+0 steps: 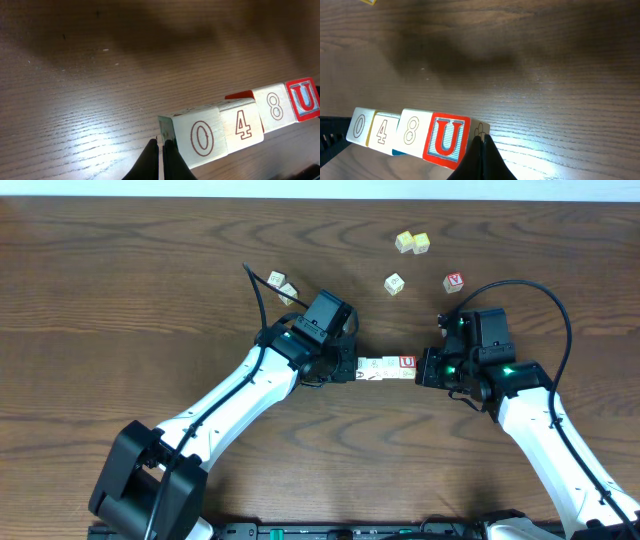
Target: Lift 4 blocks
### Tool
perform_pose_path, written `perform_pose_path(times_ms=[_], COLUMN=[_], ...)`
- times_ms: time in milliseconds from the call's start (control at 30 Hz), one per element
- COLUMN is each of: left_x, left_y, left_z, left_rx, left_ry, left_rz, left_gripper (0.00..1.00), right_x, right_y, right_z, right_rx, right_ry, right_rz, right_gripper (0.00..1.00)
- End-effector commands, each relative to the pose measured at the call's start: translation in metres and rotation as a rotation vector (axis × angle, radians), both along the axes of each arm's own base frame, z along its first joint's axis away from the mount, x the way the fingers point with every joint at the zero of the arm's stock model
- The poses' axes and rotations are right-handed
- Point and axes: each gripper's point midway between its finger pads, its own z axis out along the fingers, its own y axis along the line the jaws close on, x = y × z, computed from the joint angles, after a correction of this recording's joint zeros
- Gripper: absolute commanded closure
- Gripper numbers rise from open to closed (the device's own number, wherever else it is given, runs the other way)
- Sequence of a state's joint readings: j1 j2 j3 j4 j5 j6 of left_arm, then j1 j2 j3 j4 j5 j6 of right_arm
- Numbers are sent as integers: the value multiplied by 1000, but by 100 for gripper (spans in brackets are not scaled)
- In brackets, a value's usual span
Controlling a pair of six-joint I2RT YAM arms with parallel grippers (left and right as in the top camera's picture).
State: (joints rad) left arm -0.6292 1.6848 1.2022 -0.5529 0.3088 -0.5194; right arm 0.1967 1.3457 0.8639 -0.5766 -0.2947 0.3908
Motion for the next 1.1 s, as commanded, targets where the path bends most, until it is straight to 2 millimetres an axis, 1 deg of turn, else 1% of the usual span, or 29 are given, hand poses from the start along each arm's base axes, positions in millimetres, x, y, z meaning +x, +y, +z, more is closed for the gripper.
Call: perform_pose_path(times_ms=[0,300,600,867,1067], left_x=[-8,-7,-7,-7,-7], left_y=[-16,-17,-17,-17,-16], left_z=[15,17,22,32,32], left_rx=[-76,-79,-87,-101,-101], left_ry=[0,-4,-15,-36,-36], left_rz=[-55,-56,-56,-57,-57], left_gripper=[93,93,93,93,93], right_x=[-5,-5,-6,-6,-7], right_y=[31,31,33,34,35], right_z=[22,22,22,22,25], right_rx=[110,111,112,115,119], right_ry=[-21,-21,-19,-19,-27], right_rz=[84,84,88,90,94], right_gripper=[99,99,99,99,99])
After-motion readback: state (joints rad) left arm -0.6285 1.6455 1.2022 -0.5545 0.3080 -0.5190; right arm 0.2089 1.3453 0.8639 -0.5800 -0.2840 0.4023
